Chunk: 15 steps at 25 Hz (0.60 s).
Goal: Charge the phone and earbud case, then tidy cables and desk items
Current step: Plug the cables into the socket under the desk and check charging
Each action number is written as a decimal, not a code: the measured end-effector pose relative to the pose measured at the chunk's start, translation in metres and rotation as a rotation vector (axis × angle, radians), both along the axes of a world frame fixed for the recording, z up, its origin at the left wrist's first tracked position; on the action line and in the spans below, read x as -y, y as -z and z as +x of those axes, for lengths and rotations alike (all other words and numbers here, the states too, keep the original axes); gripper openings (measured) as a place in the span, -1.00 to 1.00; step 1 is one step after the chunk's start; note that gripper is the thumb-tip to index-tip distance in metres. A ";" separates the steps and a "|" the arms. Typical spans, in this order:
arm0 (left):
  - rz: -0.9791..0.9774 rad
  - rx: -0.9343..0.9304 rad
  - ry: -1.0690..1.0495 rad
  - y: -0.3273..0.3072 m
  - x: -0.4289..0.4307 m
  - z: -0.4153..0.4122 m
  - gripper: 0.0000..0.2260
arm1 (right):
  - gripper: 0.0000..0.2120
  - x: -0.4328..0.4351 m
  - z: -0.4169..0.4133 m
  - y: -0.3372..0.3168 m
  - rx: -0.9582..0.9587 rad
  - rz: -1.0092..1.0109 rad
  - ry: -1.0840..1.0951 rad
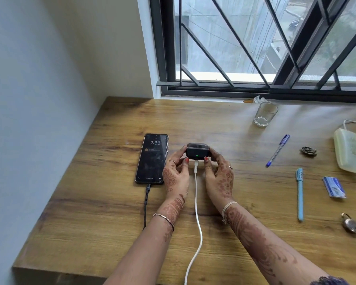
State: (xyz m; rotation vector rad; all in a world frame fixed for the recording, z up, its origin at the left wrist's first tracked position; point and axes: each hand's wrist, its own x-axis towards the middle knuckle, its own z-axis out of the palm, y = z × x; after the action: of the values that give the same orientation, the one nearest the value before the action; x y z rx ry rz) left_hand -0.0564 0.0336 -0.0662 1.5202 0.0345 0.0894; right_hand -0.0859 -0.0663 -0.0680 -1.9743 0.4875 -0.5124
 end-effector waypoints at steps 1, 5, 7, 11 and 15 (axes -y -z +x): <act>0.008 0.016 0.003 0.000 -0.001 0.000 -0.67 | -0.68 -0.001 0.000 0.000 0.004 0.001 0.000; 0.018 0.007 0.020 0.002 -0.002 0.000 -0.67 | -0.68 -0.001 -0.001 0.001 0.025 0.004 0.001; 0.022 0.006 0.021 0.002 -0.002 -0.001 -0.67 | -0.68 -0.001 -0.001 0.002 0.023 0.012 0.011; 0.040 0.013 0.021 0.000 -0.002 -0.002 -0.67 | -0.68 0.000 -0.001 0.005 0.039 0.010 0.014; 0.044 0.023 0.019 0.000 -0.002 -0.003 -0.66 | -0.67 0.001 -0.001 0.006 0.035 0.014 0.011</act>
State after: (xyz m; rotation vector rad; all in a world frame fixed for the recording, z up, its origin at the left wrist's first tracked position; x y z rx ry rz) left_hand -0.0592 0.0354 -0.0666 1.5632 0.0003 0.0927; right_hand -0.0871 -0.0670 -0.0742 -1.9471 0.4787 -0.5477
